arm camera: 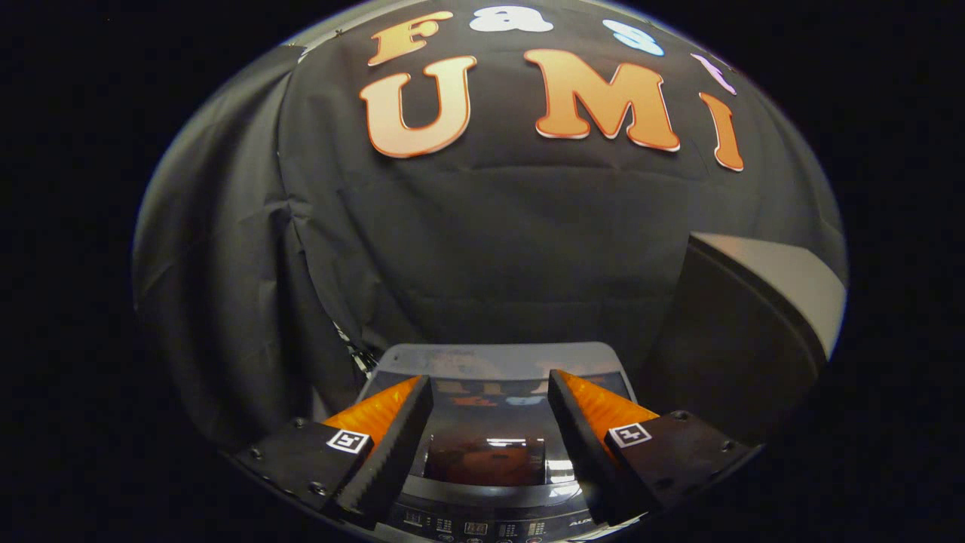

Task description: Put the clothes into the washing machine and then close the washing machine lid.

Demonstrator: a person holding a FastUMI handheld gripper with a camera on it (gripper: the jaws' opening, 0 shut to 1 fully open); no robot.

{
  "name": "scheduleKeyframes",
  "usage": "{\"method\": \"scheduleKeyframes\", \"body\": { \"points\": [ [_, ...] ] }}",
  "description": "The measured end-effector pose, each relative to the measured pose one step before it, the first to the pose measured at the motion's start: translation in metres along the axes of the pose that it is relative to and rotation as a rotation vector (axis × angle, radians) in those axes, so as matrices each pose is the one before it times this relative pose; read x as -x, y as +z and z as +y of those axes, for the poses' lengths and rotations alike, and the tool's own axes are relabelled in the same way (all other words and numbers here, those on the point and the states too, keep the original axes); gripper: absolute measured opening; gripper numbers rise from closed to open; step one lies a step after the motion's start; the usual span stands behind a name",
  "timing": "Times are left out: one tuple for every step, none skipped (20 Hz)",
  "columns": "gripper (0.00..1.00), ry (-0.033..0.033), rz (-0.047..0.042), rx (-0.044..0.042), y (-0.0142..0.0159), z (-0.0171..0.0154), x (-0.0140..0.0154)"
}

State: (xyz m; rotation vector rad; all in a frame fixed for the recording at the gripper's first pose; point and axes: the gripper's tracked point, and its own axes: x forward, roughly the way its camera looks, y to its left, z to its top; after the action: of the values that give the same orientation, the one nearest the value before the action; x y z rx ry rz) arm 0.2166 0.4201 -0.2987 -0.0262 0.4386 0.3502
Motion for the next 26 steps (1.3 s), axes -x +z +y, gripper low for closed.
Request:
{"method": "scheduleKeyframes", "body": {
  "points": [
    [0.99,0.00704,-0.02298,0.00625,0.01824,0.00056,0.01221],
    [1.00,0.00481,-0.02998,0.00613,0.01754,-0.00172,0.01642],
    [0.99,0.00010,-0.02967,0.00964,0.01778,-0.00290,0.01537],
    [0.99,-0.00160,-0.02831,0.00721,0.01707,-0.00135,0.01697],
    [0.99,0.00079,-0.03221,0.00516,0.01631,-0.00279,0.01345],
    [0.99,-0.00259,-0.02587,0.00472,0.01491,-0.00649,0.01084],
    [0.99,-0.00448,-0.02708,0.00869,0.01557,-0.00890,0.01518],
    [0.99,-0.00712,-0.02538,0.00875,0.01298,-0.01245,0.01610],
    [0.99,-0.00986,-0.02057,0.00865,0.01032,-0.01417,0.01418],
    [0.99,-0.01150,-0.02429,0.00215,0.01126,-0.01361,0.01534],
    [0.99,-0.01001,-0.01882,-0.00022,0.01126,-0.01587,0.01531],
    [0.99,-0.01276,-0.01209,-0.00350,0.00877,-0.01696,0.01415],
    [0.99,-0.01055,-0.01151,-0.00311,0.00778,-0.01853,0.01347],
    [0.99,-0.01700,-0.01842,-0.00189,0.00899,-0.01888,0.01282],
    [0.99,-0.01756,-0.01509,-0.00596,0.00832,-0.02105,0.01224],
    [0.99,-0.01034,-0.01119,-0.00213,0.00868,-0.01763,0.01522],
    [0.99,-0.00788,-0.01386,0.00165,0.00785,-0.01784,0.01320],
    [0.99,-0.00969,-0.01025,0.00478,0.00595,-0.01998,0.01283],
    [0.99,-0.00583,-0.00631,0.00470,0.00585,-0.01892,0.01006],
    [0.99,-0.00957,-0.00444,0.00262,0.00451,-0.01801,0.01114],
    [0.99,-0.00218,-0.00897,0.00325,0.00520,-0.01597,0.00927],
    [0.99,-0.01058,-0.00565,0.00990,0.00124,-0.01608,0.00808],
    [0.99,-0.00776,-0.00690,0.00873,0.00088,-0.01537,0.00654],
    [0.99,0.00095,-0.00161,0.00728,0.00298,-0.01134,0.00891],
    [0.99,-0.00022,-0.00741,0.00246,0.00170,-0.01011,0.00781],
    [0.99,0.00395,-0.00850,-0.00394,0.00262,-0.00789,0.00674]
  ]
}}
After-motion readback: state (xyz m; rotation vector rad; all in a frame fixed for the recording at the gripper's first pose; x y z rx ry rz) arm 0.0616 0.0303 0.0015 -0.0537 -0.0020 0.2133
